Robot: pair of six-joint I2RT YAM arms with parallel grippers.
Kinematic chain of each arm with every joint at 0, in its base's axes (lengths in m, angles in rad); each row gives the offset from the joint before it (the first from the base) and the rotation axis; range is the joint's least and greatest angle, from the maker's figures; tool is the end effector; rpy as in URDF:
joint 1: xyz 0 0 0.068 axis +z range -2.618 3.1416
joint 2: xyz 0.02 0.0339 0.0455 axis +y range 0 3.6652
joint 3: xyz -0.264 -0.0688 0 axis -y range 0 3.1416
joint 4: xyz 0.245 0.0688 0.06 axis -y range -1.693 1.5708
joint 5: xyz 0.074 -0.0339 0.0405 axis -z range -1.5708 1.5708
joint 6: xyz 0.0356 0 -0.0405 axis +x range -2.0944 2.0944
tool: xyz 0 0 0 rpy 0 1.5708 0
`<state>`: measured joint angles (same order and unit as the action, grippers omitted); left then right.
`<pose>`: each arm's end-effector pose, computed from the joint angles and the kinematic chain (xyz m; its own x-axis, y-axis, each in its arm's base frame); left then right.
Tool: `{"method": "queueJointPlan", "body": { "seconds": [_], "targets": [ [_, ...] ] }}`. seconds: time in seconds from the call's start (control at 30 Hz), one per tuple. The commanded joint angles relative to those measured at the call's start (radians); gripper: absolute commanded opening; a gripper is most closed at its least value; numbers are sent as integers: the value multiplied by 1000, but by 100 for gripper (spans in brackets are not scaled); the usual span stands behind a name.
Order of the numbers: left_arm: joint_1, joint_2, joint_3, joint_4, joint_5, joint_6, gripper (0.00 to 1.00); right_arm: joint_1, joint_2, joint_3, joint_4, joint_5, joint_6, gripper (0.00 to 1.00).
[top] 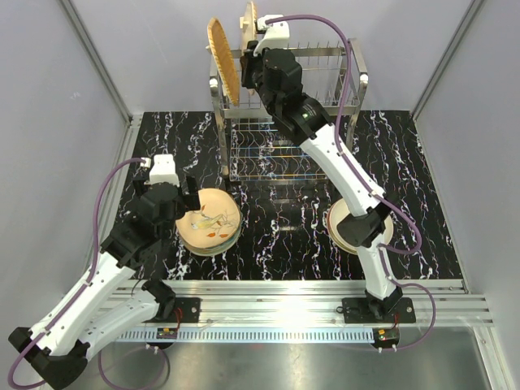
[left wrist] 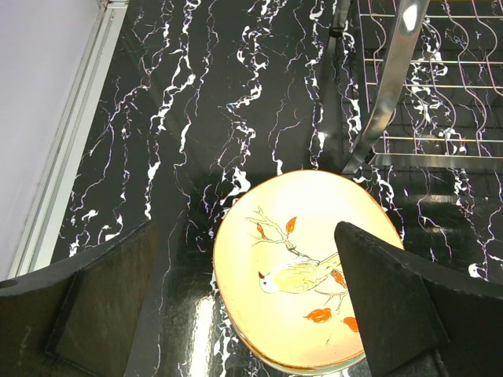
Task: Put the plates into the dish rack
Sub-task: Insert the plate into the dish rack
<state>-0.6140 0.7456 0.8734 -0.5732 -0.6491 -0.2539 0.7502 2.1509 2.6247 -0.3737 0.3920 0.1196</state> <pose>0.1381 -0.0710 0.3392 -0.3441 -0.0022 -0.9389 -0.0758 0.9968 0.0254 0.3470 0.3048 0.5102 0.0306 0.1792 -0.9833 -0.3582 0.9204 0.1566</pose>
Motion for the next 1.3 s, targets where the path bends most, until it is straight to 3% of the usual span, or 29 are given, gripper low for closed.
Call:
{"method": "queueJointPlan", "body": {
  "seconds": [0.0, 1.27],
  "targets": [
    [0, -14, -8, 59, 8, 1, 99, 41, -108, 44, 136, 11, -38, 0],
    [-6, -15, -11, 56, 16, 2, 99, 44, 13, 28, 96, 54, -41, 0]
  ]
}}
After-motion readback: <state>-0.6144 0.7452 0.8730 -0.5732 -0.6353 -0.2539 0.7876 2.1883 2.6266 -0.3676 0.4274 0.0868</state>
